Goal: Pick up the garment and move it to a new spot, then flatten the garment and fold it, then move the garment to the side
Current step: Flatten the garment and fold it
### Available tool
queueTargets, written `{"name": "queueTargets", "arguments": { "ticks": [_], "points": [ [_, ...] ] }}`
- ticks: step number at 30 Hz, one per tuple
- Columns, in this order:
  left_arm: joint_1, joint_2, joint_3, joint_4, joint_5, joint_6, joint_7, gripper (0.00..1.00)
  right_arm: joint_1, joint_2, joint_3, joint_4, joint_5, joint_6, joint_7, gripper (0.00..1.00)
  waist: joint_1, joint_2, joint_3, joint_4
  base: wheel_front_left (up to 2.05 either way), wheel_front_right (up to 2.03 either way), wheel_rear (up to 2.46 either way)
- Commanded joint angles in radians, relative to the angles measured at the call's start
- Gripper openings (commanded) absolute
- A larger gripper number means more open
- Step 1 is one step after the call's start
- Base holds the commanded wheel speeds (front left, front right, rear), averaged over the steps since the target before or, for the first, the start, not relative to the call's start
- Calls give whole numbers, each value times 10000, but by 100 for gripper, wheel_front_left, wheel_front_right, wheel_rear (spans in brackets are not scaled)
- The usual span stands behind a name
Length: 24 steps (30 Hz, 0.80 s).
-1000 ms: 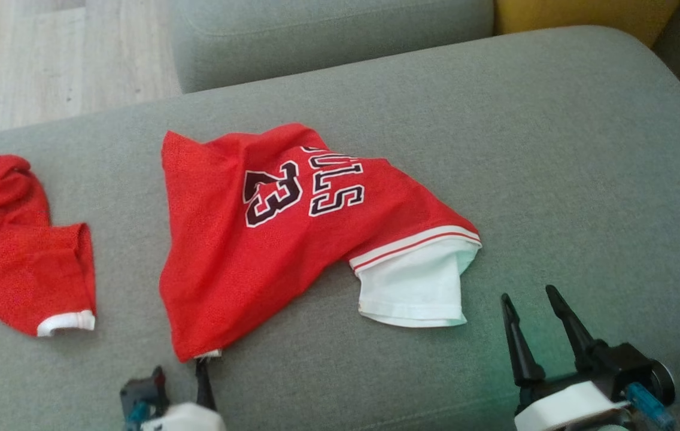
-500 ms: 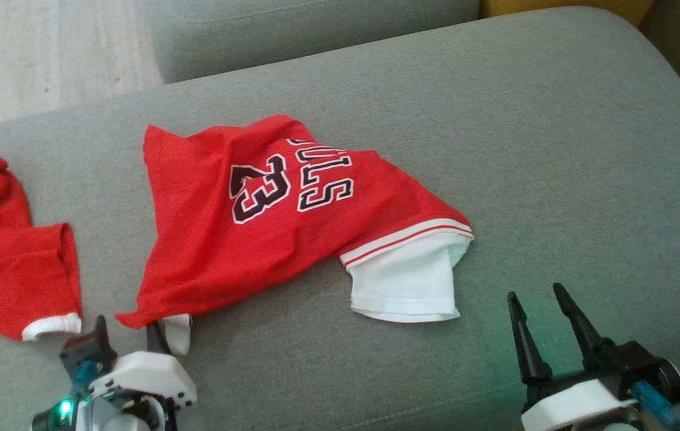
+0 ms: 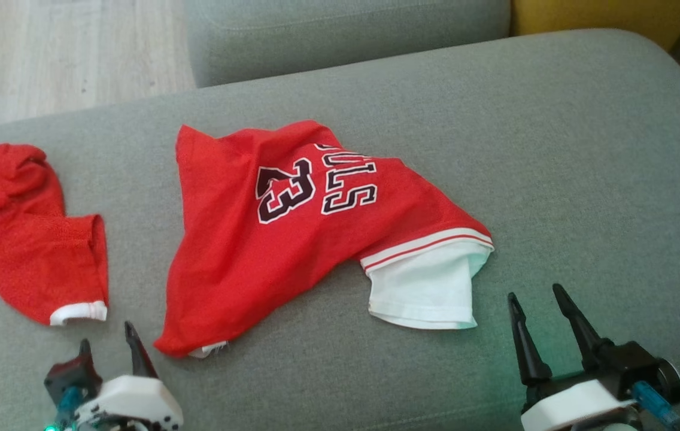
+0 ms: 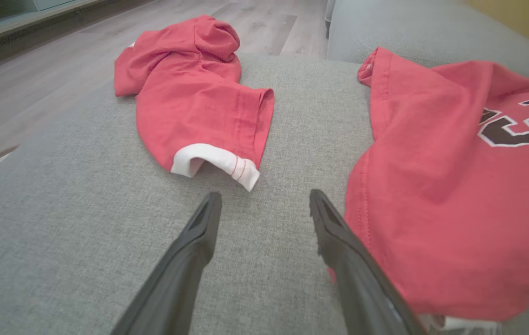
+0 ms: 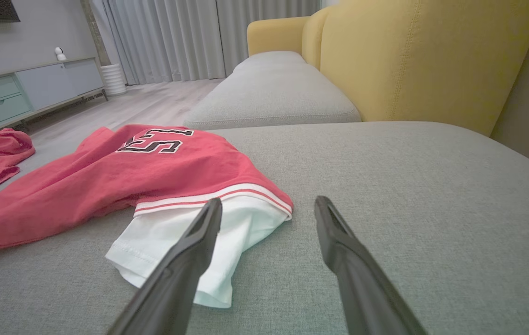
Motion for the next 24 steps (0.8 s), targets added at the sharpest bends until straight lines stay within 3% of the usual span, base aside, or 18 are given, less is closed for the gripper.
{"name": "queueTargets", "arguments": {
  "ticks": [1, 9, 14, 24],
  "points": [
    [13, 18, 340, -396, 66, -52, -124, 100, -259, -58, 166, -261, -43, -7, -109, 100, 0, 0, -78, 49, 0, 0, 0],
    [889, 7, -365, -2005, -48, -615, -124, 100, -18, -4, -252, -502, -56, -7, -109, 100, 0, 0, -455, 355, 0, 0, 0],
    [1193, 6, -831, -3057, 162, -1238, -124, 100, 163, 11, -664, -618, -114, -7, -109, 100, 0, 0, -615, 695, 0, 0, 0],
    [1379, 6, -718, -3055, 440, -2396, -124, 100, 364, 59, -1433, -275, -125, -7, -109, 100, 0, 0, -934, 1115, 0, 0, 0]
  ]
}}
